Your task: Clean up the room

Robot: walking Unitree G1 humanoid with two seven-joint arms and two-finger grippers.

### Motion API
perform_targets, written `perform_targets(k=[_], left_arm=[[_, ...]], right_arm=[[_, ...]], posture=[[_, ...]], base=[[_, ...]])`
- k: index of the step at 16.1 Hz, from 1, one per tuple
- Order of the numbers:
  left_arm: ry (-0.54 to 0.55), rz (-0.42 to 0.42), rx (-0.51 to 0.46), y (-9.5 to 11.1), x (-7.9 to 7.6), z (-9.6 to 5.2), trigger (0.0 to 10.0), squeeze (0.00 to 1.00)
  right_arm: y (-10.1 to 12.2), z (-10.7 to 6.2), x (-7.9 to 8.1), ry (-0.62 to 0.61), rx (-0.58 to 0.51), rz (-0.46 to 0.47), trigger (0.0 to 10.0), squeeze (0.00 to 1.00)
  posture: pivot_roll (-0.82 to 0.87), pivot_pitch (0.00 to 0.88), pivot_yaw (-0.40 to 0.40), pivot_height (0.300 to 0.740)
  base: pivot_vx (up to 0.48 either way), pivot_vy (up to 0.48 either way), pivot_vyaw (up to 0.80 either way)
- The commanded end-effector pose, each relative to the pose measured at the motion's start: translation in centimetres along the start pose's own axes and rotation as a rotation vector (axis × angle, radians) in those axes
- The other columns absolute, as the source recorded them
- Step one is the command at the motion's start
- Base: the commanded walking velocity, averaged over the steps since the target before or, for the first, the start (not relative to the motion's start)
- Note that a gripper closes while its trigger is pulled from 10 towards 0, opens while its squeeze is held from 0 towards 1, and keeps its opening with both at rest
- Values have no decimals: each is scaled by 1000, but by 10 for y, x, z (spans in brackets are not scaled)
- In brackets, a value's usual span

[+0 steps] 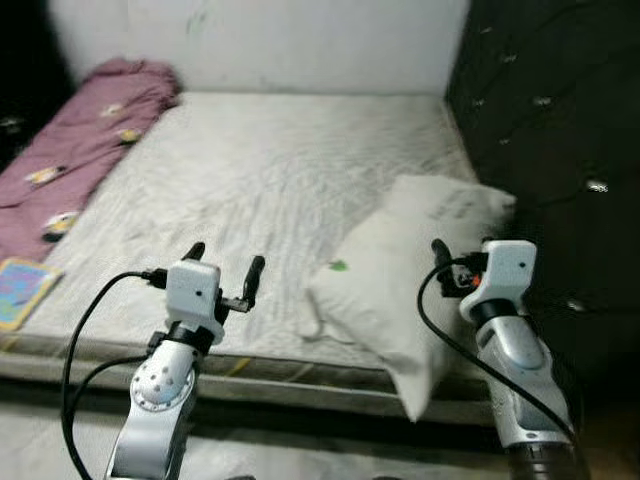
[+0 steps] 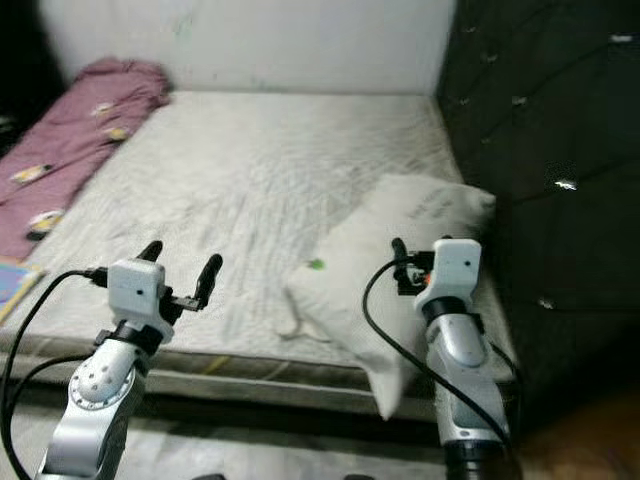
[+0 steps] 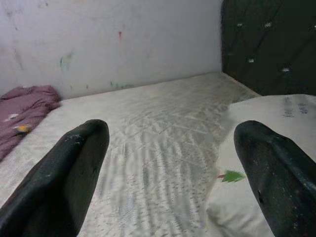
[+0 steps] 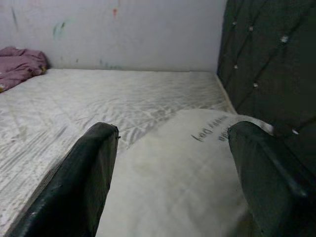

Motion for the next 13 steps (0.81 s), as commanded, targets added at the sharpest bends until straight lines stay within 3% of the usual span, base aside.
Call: perform_targets(k=[1,4,8,13], left_arm=[[9,12,-5,2,6,1,10000,0],[-1,11,-14,3,5,1,10000,0],[-14,7,-26,5,3,1,10000,0],[-24,-3,-34,6,2,0,10000,0]], right_arm=[[1,2,5,7,2,15,10000,0],[1,2,4,5,-2,13,10000,0],[1,2,4,2,1,11,10000,0],[0,2,3,2,4,12,10000,0]], posture=[[-42,0,23,740],[-44,0,25,740],[-44,0,26,740],[-44,0,24,740]], base=[[0,0,-800],[0,0,-610],[0,0,0],[296,0,0]])
Point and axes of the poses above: a point about 5 cm out from each wrist's last joint towards the gripper, its own z axis pointing out of the wrist towards the gripper, its own y axis along the axis of the wrist's last joint, x = y × z, the point moved 4 cm from there along z, pointing out of the wrist towards the gripper, and after that the axes turned 14 degrees about z, right-handed, at the moved point
